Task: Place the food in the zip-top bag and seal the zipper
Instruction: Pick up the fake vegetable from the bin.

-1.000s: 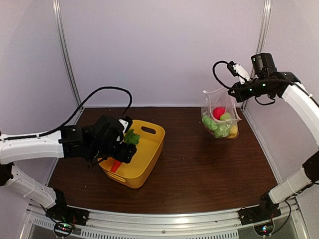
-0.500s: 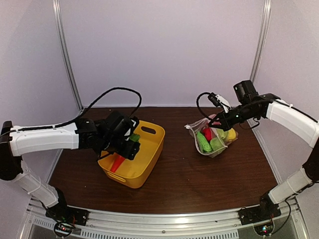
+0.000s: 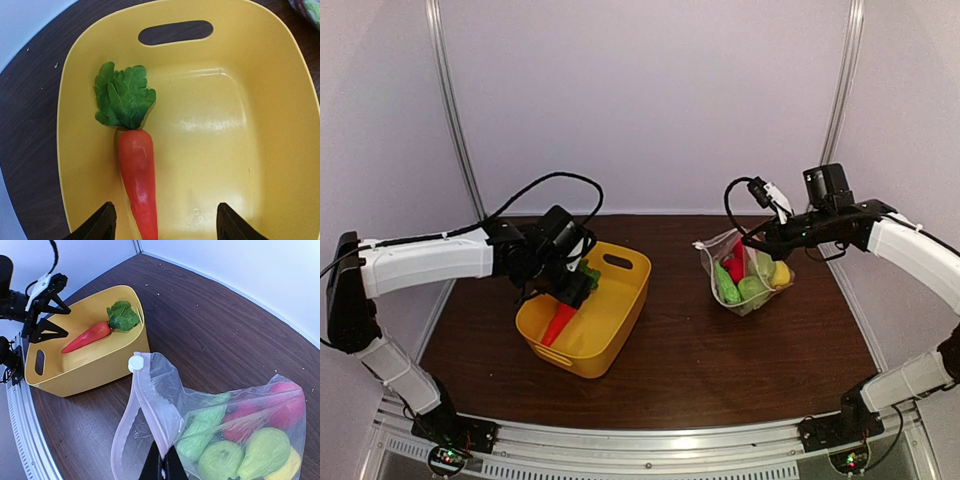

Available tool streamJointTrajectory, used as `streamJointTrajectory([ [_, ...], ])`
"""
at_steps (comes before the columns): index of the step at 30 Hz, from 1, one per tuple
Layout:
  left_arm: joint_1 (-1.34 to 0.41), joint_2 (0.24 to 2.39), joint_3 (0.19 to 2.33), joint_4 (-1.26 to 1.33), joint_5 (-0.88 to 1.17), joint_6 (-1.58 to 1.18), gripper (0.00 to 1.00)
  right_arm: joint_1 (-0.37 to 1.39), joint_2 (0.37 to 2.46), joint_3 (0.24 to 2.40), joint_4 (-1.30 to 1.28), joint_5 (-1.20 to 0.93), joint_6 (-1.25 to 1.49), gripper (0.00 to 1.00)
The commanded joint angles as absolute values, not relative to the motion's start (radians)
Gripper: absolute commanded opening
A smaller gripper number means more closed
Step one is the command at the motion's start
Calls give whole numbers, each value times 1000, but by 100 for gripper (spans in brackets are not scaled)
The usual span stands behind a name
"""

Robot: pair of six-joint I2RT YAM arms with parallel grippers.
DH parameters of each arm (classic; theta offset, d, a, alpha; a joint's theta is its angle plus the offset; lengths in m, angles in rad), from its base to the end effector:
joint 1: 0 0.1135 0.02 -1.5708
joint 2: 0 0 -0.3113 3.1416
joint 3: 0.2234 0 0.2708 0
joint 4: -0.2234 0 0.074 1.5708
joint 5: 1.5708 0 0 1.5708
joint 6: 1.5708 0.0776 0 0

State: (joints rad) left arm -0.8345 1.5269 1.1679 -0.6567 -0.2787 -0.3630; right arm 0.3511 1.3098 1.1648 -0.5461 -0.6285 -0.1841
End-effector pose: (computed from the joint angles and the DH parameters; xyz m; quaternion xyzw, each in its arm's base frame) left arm 0.2529 -0.2472 0.2616 0.1855 0.9350 -0.0426 0.2994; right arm 0.2801 0.1512 0.3483 -0.3545 0.7951 0.3125 0.3802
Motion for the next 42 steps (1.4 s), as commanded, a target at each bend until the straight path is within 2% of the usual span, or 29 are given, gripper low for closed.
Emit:
streamJointTrajectory([
  [1,-811,1615,1266,-792,-319,-320,72,350,1243,1112,-498,-612,-179,0],
  [6,-777,1653,1257,-787,-321,-313,76,350,1245,1096,-492,-647,-171,0],
  [12,-761,1720,1268,-759,-292,-308,74,350,1247,1080,-482,-658,-165,0],
  [15,-751,1759,1308,-762,-272,-286,69,350,1244,1077,-477,-653,-167,0],
  [24,-717,1899,1415,-800,-252,-256,70,350,1238,1069,-475,-647,-173,0],
  [30,-823,1882,1427,-742,-151,-244,71,350,1248,1062,-468,-662,-167,0],
  [34,-877,1890,1427,-798,-82,-265,65,350,1272,1066,-475,-669,-169,0],
  [42,-880,1807,1261,-887,-9,-341,62,350,1311,1071,-483,-668,-174,0],
])
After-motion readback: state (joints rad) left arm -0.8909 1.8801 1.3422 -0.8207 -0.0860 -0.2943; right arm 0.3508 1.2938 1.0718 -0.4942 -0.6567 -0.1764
